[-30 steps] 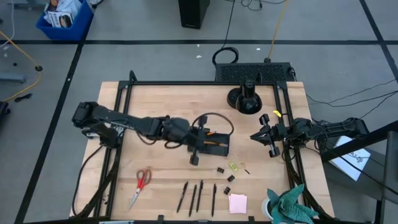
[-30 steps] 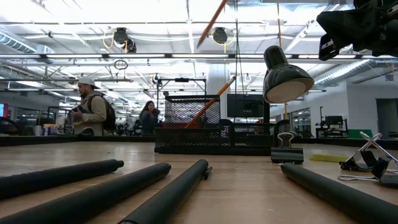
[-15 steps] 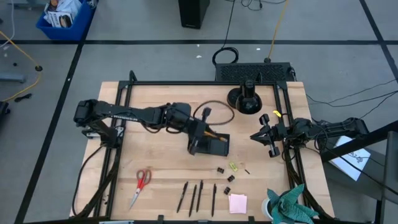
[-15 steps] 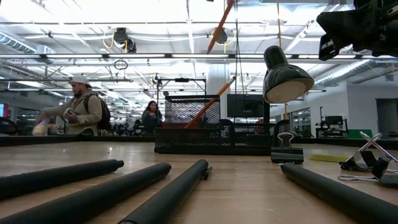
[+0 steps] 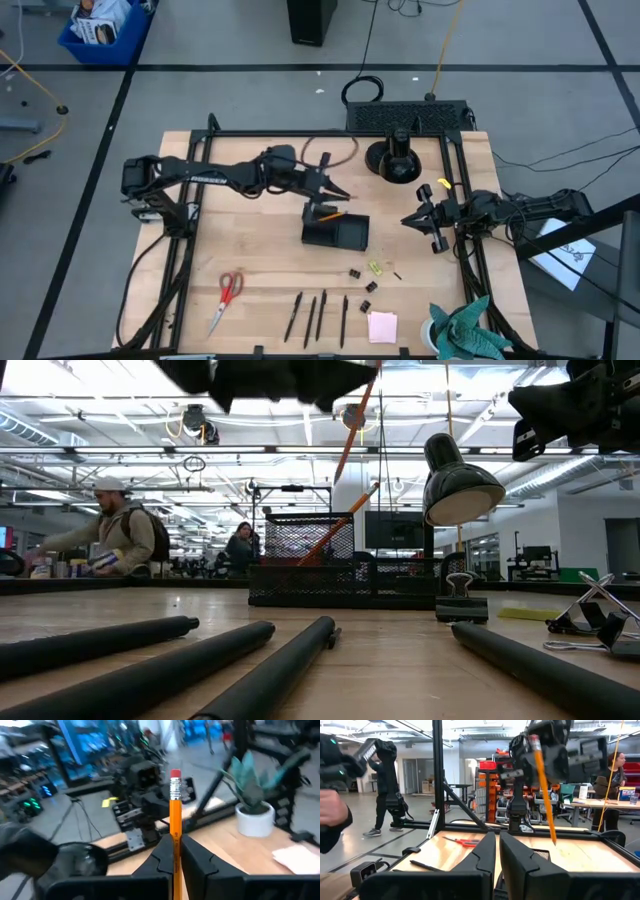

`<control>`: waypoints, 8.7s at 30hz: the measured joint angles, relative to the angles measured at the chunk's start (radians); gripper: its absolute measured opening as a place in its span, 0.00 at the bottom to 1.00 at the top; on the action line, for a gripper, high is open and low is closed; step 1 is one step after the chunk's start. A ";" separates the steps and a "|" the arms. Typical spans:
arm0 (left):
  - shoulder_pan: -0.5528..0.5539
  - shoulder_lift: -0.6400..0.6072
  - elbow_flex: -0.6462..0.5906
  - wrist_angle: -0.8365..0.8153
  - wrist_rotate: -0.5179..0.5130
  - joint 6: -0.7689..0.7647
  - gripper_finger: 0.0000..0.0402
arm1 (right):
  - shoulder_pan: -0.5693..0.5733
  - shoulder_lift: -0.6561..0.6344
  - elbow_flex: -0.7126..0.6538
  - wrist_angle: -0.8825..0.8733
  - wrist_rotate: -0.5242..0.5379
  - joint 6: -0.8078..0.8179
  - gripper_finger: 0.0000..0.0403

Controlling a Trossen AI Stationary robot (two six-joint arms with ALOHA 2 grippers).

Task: Pick and place office supplies into organizer
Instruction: Put the yellow pencil into the black desk organizer, then adjust the black desk organizer, then put the black pen into the black desk organizer

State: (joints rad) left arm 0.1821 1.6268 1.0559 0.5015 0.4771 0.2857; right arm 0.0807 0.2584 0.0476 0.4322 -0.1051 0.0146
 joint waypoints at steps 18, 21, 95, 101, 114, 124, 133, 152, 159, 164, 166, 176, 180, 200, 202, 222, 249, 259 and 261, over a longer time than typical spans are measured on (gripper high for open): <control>-0.008 0.017 -0.212 0.319 -0.008 -0.111 0.02 | 0.000 0.000 0.000 0.028 0.032 -0.011 0.05; -0.007 0.018 -0.213 0.308 -0.015 -0.132 0.04 | 0.000 0.000 0.000 0.028 0.032 -0.011 0.05; -0.060 0.121 -0.212 -0.047 -0.350 -0.263 0.26 | 0.000 0.000 0.000 0.035 0.027 0.000 0.05; -0.059 0.112 -0.212 -0.059 -0.356 -0.239 0.38 | 0.000 0.000 0.000 0.035 0.027 0.000 0.05; -0.108 -0.147 -0.211 -0.226 -0.569 -0.212 0.41 | 0.000 0.000 0.000 0.036 0.026 0.012 0.05; -0.189 -0.183 -0.212 -0.558 -0.821 -0.268 0.20 | 0.000 0.000 0.000 0.042 0.026 0.024 0.05; -0.101 -0.175 -0.211 -0.508 -0.820 -0.266 0.03 | 0.000 0.000 0.000 0.058 0.026 0.027 0.05; -0.070 -0.007 -0.213 -0.482 -0.687 -0.303 0.02 | 0.000 0.005 0.000 0.050 0.027 0.000 0.05; -0.133 -0.008 -0.212 -0.487 -0.691 -0.318 0.03 | 0.000 0.005 0.000 0.049 0.027 0.000 0.05; -0.155 -0.014 -0.212 -0.484 -0.736 -0.319 0.01 | 0.000 0.005 0.000 0.049 0.027 0.001 0.05; -0.159 -0.018 -0.212 -0.470 -0.760 -0.314 0.02 | 0.000 0.005 0.000 0.050 0.027 0.006 0.05; -0.191 -0.175 -0.211 -0.513 -0.870 -0.295 0.02 | 0.000 0.005 0.000 0.047 0.027 0.007 0.05; -0.274 -0.301 -0.196 -0.645 -0.871 -0.410 0.01 | 0.000 0.011 0.000 0.037 0.027 0.008 0.05; -0.841 0.050 0.047 -1.060 -1.045 -1.449 0.00 | 0.000 0.035 0.000 0.066 0.029 0.005 0.05; -0.861 0.127 0.172 -1.201 -1.034 -1.491 0.00 | 0.000 0.035 0.000 0.069 0.028 0.008 0.05; -0.875 0.546 0.870 -1.650 -0.811 -1.920 0.00 | 0.000 0.040 0.000 0.030 0.023 0.075 0.05; -0.779 0.581 0.782 -1.639 -0.635 -1.813 0.40 | 0.000 0.044 0.000 -0.026 0.023 0.105 0.05; -0.774 0.580 0.627 -1.436 -0.623 -1.816 0.40 | 0.000 0.044 0.000 -0.026 0.024 0.105 0.05; -0.774 0.578 0.597 -1.405 -0.610 -1.819 0.40 | 0.000 0.044 0.000 -0.026 0.025 0.105 0.05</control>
State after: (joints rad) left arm -0.5919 2.2045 1.6532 -0.9037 -0.1331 -1.5330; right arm 0.0805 0.3027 0.0478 0.4066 -0.0806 0.1196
